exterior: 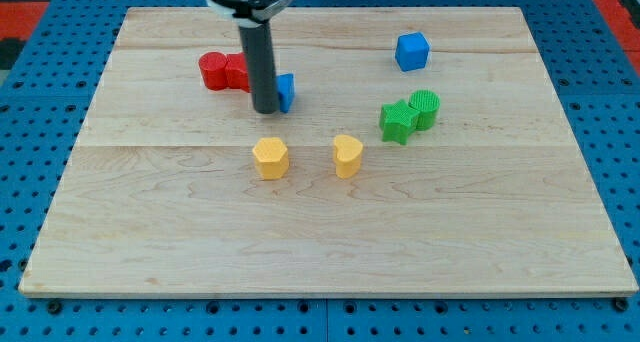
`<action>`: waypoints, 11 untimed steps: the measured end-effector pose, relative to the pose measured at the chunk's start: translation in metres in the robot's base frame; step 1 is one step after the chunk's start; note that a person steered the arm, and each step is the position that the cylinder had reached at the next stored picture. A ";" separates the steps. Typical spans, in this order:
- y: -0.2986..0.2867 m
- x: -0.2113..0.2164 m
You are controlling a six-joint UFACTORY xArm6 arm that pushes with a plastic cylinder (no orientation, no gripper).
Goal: Move the blue triangle to the top left of the blue cube
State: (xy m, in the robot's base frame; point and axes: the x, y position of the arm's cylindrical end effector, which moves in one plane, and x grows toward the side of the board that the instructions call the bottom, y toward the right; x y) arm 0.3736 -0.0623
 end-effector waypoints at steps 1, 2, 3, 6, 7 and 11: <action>0.052 -0.014; 0.060 -0.042; 0.049 -0.036; 0.043 -0.083; 0.091 -0.095; 0.115 -0.163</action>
